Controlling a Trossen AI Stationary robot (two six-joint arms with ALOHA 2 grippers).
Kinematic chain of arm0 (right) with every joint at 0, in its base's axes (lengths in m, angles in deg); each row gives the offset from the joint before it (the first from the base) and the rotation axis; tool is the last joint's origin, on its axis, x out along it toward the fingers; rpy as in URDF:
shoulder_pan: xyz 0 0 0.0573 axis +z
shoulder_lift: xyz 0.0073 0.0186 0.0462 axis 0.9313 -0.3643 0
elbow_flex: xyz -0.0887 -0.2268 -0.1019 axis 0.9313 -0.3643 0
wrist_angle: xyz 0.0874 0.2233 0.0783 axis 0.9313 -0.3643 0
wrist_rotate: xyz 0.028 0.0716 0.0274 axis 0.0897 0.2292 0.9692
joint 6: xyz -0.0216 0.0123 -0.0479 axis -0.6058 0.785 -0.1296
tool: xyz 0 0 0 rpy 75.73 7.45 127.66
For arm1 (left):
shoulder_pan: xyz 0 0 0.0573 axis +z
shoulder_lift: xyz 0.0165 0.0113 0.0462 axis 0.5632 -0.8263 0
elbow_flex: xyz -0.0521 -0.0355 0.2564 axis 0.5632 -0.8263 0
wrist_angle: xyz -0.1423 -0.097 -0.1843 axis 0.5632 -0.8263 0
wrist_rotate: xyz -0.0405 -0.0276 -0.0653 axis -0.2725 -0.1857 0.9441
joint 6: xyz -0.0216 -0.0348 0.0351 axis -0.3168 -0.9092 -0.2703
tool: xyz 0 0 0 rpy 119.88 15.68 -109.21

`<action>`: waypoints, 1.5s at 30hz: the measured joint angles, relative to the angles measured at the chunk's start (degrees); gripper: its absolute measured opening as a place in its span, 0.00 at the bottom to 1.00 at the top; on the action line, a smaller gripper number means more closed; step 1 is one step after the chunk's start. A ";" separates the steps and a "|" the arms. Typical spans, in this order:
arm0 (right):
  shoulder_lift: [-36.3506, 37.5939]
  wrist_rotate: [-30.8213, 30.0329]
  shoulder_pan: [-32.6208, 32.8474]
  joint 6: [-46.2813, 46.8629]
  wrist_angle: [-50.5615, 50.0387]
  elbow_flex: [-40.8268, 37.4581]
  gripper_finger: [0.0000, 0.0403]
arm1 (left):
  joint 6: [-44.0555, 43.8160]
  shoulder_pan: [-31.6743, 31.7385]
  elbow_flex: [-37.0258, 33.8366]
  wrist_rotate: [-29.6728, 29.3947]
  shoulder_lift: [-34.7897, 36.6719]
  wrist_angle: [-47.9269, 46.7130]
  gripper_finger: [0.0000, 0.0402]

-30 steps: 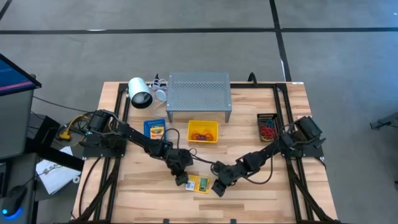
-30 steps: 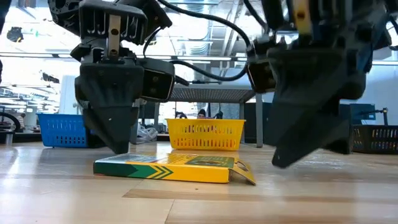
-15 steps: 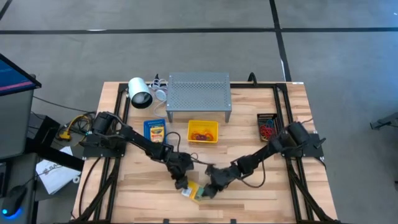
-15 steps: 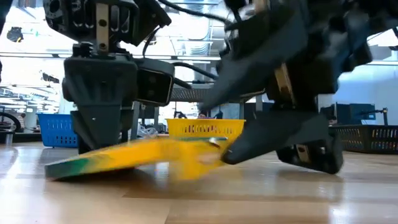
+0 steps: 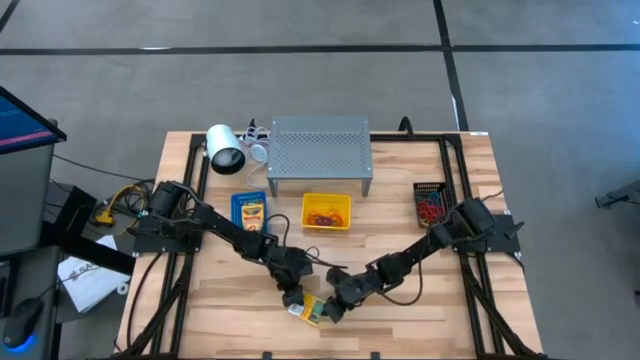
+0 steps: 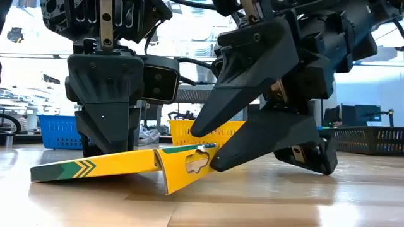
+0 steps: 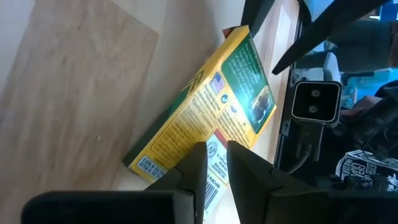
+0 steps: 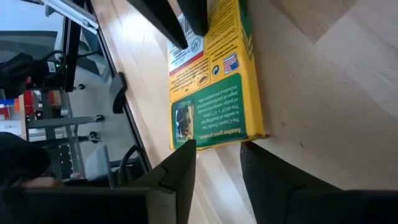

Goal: Pick & Place Office Desk Supplies
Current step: Put the crayon box into the blue bin

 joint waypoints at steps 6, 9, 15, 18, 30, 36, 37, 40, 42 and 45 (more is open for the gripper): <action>-0.04 0.38 -1.49 -0.03 0.72 -0.02 0.29 | 0.03 0.02 -0.03 0.17 -0.05 0.15 0.15; -0.09 0.89 -2.56 -0.06 1.45 -0.03 0.31 | 0.19 0.02 -0.04 0.13 -0.07 0.18 0.15; -0.11 1.34 -4.47 -0.18 2.56 -0.07 0.34 | 1.37 0.00 -0.07 -0.80 -0.07 0.22 0.13; -0.17 0.32 -5.35 -0.25 3.26 -0.07 0.34 | 1.38 0.00 -0.06 -1.32 -0.07 0.26 0.10; -3.69 3.29 -5.96 -3.09 3.37 3.26 0.21 | 3.38 0.17 -0.07 -2.32 -0.07 0.44 0.06; -6.74 5.25 -5.63 -5.95 4.36 7.23 0.11 | 3.89 0.05 -0.09 -1.75 -0.11 0.85 0.05; -6.76 5.52 -5.63 -6.27 4.18 7.44 0.09 | 3.91 -0.03 -0.09 -1.75 -0.11 0.80 0.05; -6.78 6.21 -5.66 -7.48 3.88 7.56 0.03 | 3.95 -0.04 -0.06 -1.75 -0.14 0.72 0.05; -6.80 6.67 -5.63 -8.18 3.90 7.60 0.02 | 3.95 -0.04 -0.06 -1.79 -0.14 0.68 0.05; -6.80 6.95 -5.38 -8.97 3.85 7.61 0.01 | 4.14 -0.04 -0.07 -1.81 -0.15 0.60 0.04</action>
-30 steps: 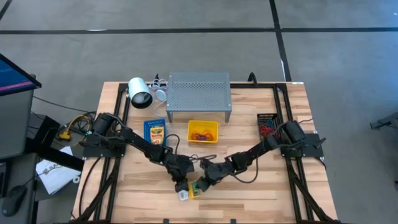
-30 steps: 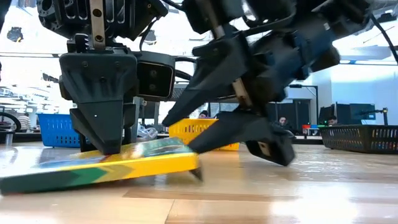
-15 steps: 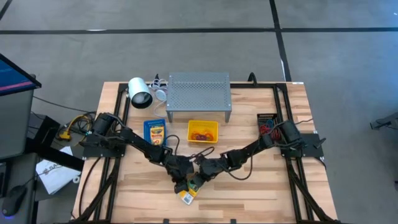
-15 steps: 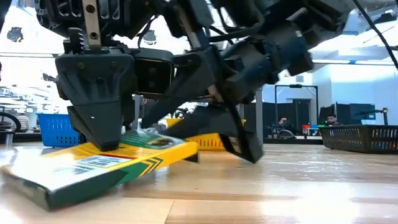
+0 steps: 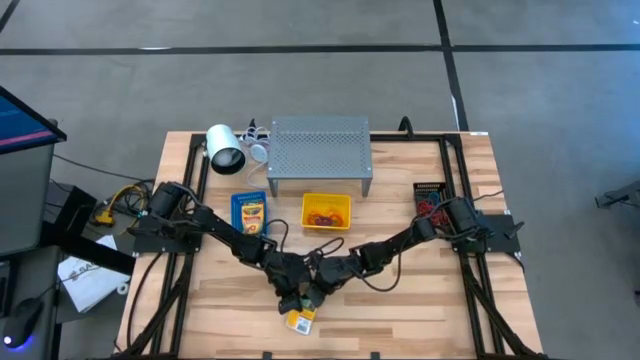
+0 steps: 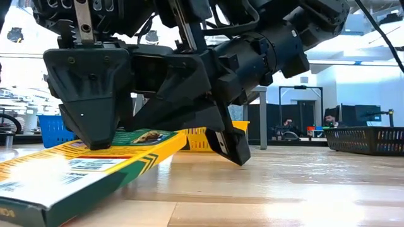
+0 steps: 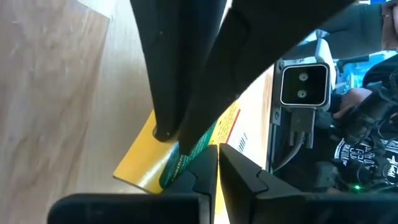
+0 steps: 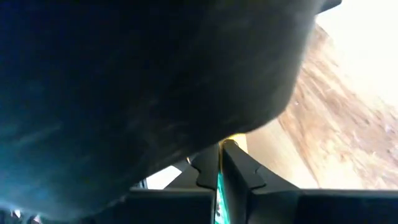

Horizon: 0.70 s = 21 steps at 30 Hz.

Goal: Pick & Place Office Desk Supplies
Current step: Put the crayon box into the blue bin

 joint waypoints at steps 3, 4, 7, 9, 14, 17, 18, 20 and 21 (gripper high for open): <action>0.76 -0.02 0.08 -1.32 -0.17 0.00 0.01 | 0.43 0.00 -0.01 -0.01 -0.03 0.63 0.04; 0.83 -0.04 0.08 -1.85 -0.20 0.00 0.00 | 0.45 0.00 -0.07 0.26 -0.03 1.27 0.05; 2.00 -0.38 -0.05 -3.66 -1.40 -0.15 0.00 | 0.72 -0.03 -0.11 0.94 0.43 2.94 0.05; 2.90 -0.44 -0.14 -4.35 -3.14 -0.15 0.00 | 1.64 -0.07 -0.13 0.70 0.91 2.94 0.05; 4.73 -1.11 -0.43 -6.37 -5.51 0.07 0.00 | 3.61 0.01 -0.28 -0.14 4.48 -0.17 0.05; 5.57 -1.50 -0.43 -7.38 -5.93 0.01 0.00 | 6.08 -0.11 -0.48 -2.36 8.12 -4.78 0.05; 5.82 -1.20 -0.41 -7.78 -6.77 -0.12 0.00 | 6.50 -0.11 -0.48 -3.74 9.66 -5.66 0.05; 6.16 -0.74 -0.22 -8.81 -8.73 -0.22 0.00 | 8.15 0.20 -0.18 -6.68 12.85 -7.87 0.05; 6.47 -0.84 -0.13 -9.26 -9.82 -0.22 0.00 | 9.06 0.26 -0.05 -7.68 14.57 -8.88 0.05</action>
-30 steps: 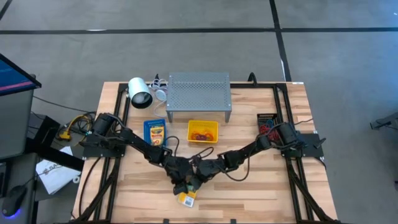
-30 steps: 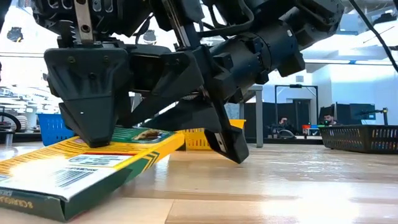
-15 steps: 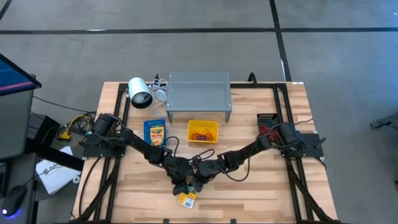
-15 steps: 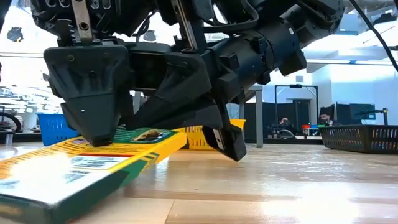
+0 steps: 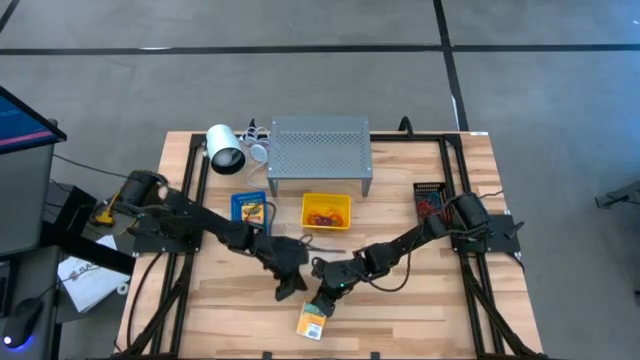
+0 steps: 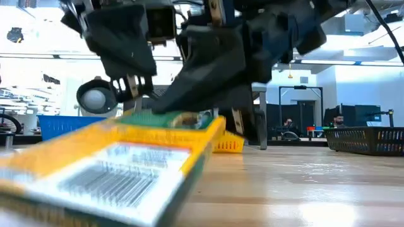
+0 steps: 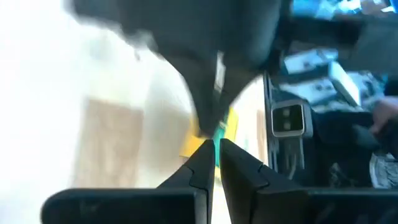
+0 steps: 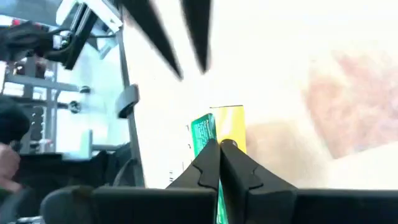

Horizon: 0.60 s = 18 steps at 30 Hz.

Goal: Pick & Place Office Desk Supplies
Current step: Put the crayon box into the blue bin

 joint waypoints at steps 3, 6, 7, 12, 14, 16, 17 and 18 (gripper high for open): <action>1.49 -0.61 -0.22 -1.31 -0.98 0.05 0.00 | 1.71 -0.28 -0.08 -2.45 4.80 -3.51 0.05; 2.63 -2.24 -0.86 -2.84 -1.80 0.05 0.00 | 3.06 -0.37 -0.06 -4.45 9.30 -5.29 0.05; 3.07 -2.84 -1.12 -3.34 -1.81 0.04 0.00 | 3.15 -0.34 0.05 -5.00 10.41 -5.82 0.05; 6.16 -4.00 -2.40 -6.59 -3.19 0.13 0.00 | 3.49 -1.15 -0.05 -7.88 15.13 -10.90 0.05; 7.47 -4.52 -2.89 -8.12 -4.52 0.09 0.00 | 4.18 -1.43 0.01 -9.72 16.48 -12.88 0.05; 9.40 -5.60 -3.54 -9.79 -6.01 0.07 0.00 | 4.24 -1.44 -0.02 -11.15 17.65 -15.97 0.05; 10.87 -6.49 -3.72 -10.74 -8.10 0.09 0.00 | 4.24 -1.55 -0.06 -11.73 18.19 -16.20 0.05; 12.25 -7.47 -3.88 -11.77 -10.00 0.09 0.00 | 4.26 -1.69 -0.04 -12.37 18.58 -15.58 0.06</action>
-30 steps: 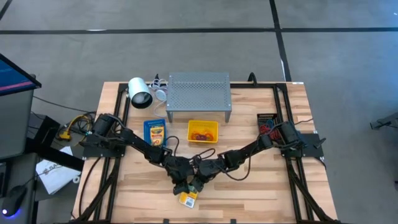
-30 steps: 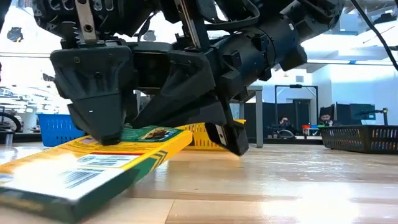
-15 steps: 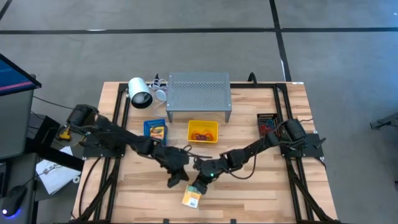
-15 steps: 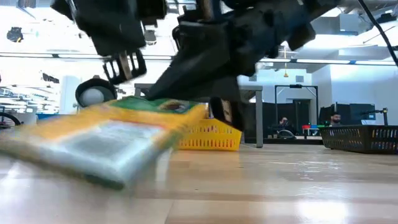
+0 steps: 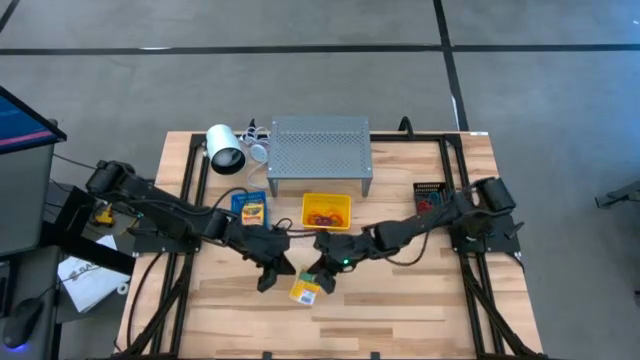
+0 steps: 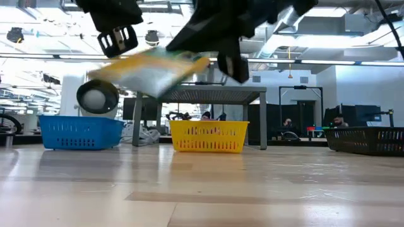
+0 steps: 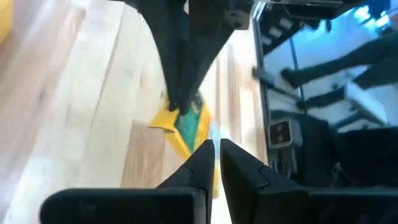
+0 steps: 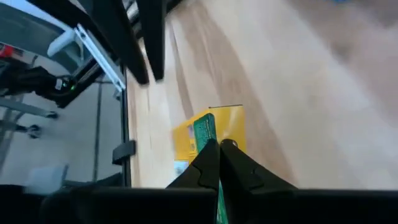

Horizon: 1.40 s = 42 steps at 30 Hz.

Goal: Pick & Place Office Desk Supplies
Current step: Put the crayon box into the blue bin

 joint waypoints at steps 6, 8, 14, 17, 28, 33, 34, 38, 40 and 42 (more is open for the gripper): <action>7.30 -3.34 -1.23 -5.62 -4.41 0.03 0.00 | 0.33 0.29 0.03 0.28 0.87 1.06 0.10; 9.26 -4.62 -1.34 -6.92 -5.80 0.11 0.00 | 0.98 0.32 0.03 2.21 0.51 2.77 0.13; 9.92 -4.51 -1.71 -8.04 -7.17 0.04 0.00 | 3.34 1.47 0.05 3.18 0.26 7.35 0.26; 9.60 -4.41 -1.60 -8.63 -7.15 0.04 0.00 | 3.41 2.71 0.05 3.02 -0.04 6.83 0.33; 11.24 -4.35 -1.57 -9.26 -10.55 0.02 0.00 | 4.83 7.58 0.06 5.78 -0.07 4.82 0.46; 11.87 -4.10 -1.53 -9.70 -10.82 0.02 0.00 | 4.94 9.47 0.05 7.36 -0.09 3.57 0.45; 12.09 -4.10 -1.55 -9.95 -11.09 0.02 0.00 | 4.94 9.62 0.05 7.38 -0.09 3.31 0.45; 13.03 -4.21 -2.06 -10.51 -10.82 0.04 0.00 | 4.92 9.51 0.05 7.55 -0.09 3.73 0.45; 13.14 -4.18 -2.49 -10.76 -10.32 0.04 0.00 | 4.92 9.21 0.05 7.55 -0.11 4.45 0.45; 13.17 -3.90 -3.05 -11.04 -10.23 0.04 0.00 | 4.91 9.16 0.05 7.57 -0.11 5.80 0.45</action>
